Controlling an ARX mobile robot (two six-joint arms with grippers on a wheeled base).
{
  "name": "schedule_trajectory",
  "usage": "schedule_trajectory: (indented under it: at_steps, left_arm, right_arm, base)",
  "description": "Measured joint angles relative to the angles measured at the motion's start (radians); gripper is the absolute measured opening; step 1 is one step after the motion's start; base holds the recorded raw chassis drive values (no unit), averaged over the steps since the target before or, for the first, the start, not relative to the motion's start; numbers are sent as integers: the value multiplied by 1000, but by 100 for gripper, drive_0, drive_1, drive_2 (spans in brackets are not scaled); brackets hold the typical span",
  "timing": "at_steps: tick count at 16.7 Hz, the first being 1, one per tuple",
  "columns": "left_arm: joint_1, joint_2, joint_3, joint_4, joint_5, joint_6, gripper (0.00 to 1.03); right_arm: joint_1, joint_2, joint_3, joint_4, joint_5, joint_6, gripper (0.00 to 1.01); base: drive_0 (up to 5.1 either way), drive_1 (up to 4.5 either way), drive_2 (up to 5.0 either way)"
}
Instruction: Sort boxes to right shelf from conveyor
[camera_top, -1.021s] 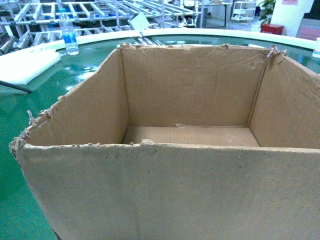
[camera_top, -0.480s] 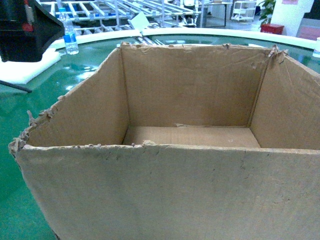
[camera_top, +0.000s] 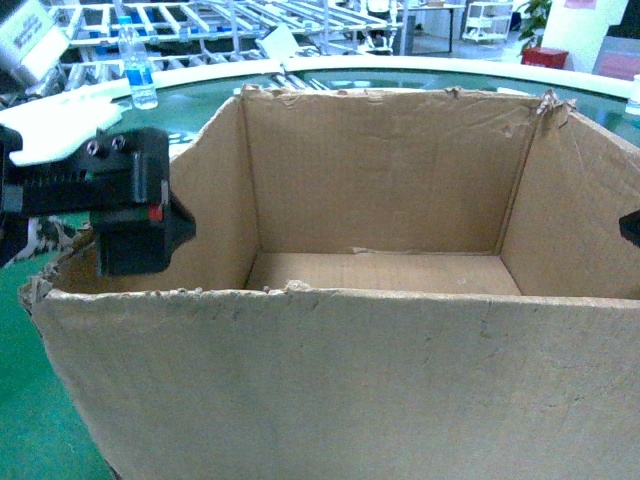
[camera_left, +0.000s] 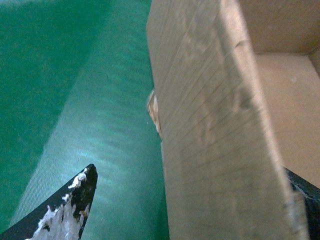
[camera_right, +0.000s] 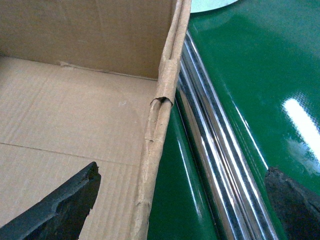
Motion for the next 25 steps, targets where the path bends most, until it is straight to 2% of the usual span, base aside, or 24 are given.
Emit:
schedule_trajectory:
  at_steps: [3,4,9,11,12,15,19,21,22,25]
  left_arm:
    - [-13,0,-24,-6,-21,-32,98]
    - [-16,1,-24,-6,-22,-34,93]
    - [-33,-5,-20,-18,-56,-56,40]
    - [-43,-10,-19,-14,-48,-60,20]
    - [-45,-10,-19,-12,-48,-67,14]
    - [-46,-10,-19,-9,-56,-74,5]
    - [-54,-34,-19,-14,-79,-68,4]
    - [-59,-104,4,-17,-95,-46,4]
    - [-81,-159,21,-2,-129,-24,4]
    - [-81,-159,21,-8,-129,-23,4]
  right_arm:
    - [0,-1,-27,35,0,21,96]
    - [0,-1,-32,39,-2,22,85]
    - [21,-7,-34,47,7,15,31]
    - [27,-7,-34,50,-5,17,10]
    - [29,-7,-34,51,-7,26,5]
    - [35,-7,-34,58,-7,40,3]
    - [39,-24,-34,58,-5,50,3]
    - [31,-113,-10,46,0,53,3]
    - [25,-179,13,70,11,25,3]
    - [25,-181,7,65,11,19,3]
  base:
    - [0,0,0]
    - [0,0,0]
    - [0,0,0]
    - [0,0,0]
    - [0,0,0]
    - [0,0,0]
    - [0,0,0]
    - [0,0,0]
    - [0,0,0]
    - [0,0,0]
